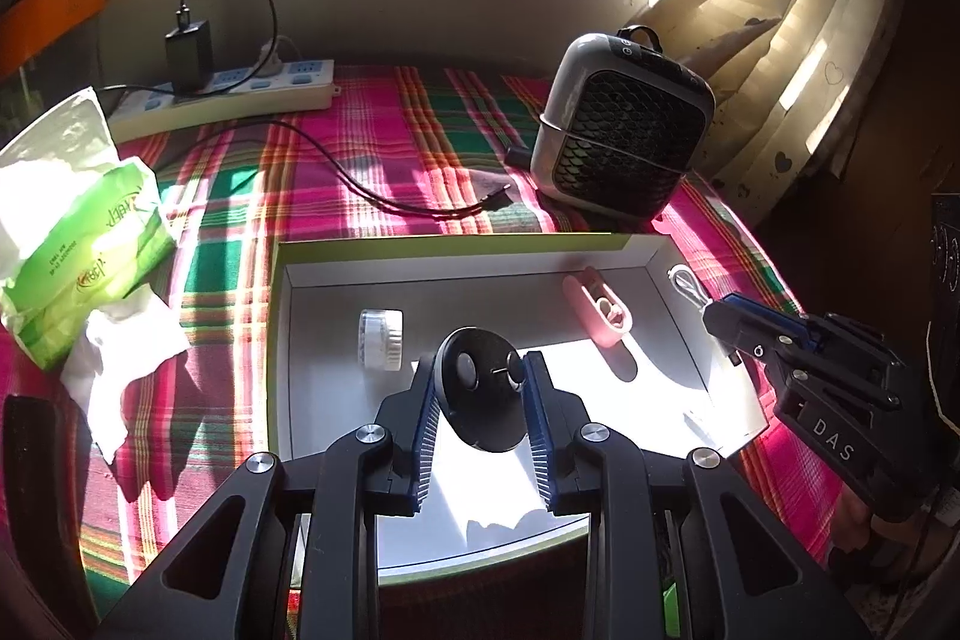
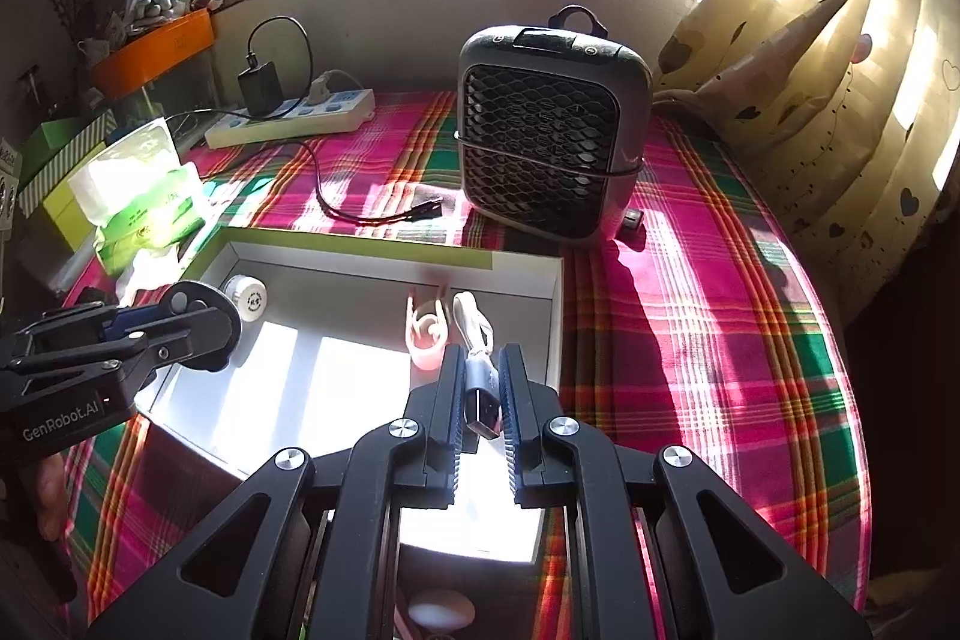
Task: Organize objects
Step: 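Lift and carry the black disc and white cable into the white box, then open the left tool to set down the disc while the right tool releases the cable, then withdraw both open tools from the box toward the green mushroom and walnut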
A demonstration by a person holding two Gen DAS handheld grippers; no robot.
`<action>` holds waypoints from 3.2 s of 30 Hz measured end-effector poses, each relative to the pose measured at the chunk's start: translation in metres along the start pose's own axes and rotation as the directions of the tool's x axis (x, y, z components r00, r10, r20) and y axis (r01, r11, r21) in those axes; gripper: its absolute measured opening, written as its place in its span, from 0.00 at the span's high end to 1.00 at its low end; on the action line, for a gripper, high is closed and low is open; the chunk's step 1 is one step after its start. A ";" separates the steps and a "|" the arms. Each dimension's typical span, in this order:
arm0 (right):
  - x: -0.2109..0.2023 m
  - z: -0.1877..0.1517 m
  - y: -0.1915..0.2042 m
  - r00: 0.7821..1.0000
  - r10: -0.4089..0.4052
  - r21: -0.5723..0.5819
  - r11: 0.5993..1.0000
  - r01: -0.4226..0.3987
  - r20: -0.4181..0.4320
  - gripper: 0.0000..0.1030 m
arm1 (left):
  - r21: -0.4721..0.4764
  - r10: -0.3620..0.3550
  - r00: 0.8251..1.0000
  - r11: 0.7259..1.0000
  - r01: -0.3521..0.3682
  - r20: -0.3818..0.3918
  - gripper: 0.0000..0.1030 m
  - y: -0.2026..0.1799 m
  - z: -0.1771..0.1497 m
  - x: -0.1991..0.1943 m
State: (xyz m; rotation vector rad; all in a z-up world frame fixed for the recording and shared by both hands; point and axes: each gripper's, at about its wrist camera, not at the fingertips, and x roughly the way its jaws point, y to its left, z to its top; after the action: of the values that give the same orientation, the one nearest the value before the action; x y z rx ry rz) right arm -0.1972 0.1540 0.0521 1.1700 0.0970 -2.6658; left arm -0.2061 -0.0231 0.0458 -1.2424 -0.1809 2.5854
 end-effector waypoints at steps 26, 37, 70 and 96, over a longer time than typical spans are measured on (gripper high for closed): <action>0.052 0.013 -0.001 0.997 -0.011 0.003 1.000 0.011 -0.081 0.88 | 0.024 0.045 0.997 0.999 -0.043 -0.069 0.76 0.000 0.017 0.055; 0.057 0.010 -0.003 0.996 -0.014 0.006 1.000 0.015 -0.092 0.88 | 0.026 0.047 0.996 0.999 -0.046 -0.069 0.76 0.001 0.019 0.056; 0.048 0.009 -0.003 0.998 -0.018 0.021 1.000 0.019 -0.067 0.83 | 0.016 0.056 0.997 0.998 -0.055 -0.061 0.61 0.001 0.018 0.044; 0.000 -0.013 0.000 1.000 -0.018 0.052 0.999 0.018 -0.003 0.75 | 0.003 0.046 0.999 0.999 -0.046 0.020 0.61 -0.004 -0.007 -0.012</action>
State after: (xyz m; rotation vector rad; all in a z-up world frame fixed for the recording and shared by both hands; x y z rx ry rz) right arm -0.1881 0.1556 0.0432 1.1937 0.0396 -2.6977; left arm -0.1928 -0.0224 0.0508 -1.2346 -0.1539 2.6370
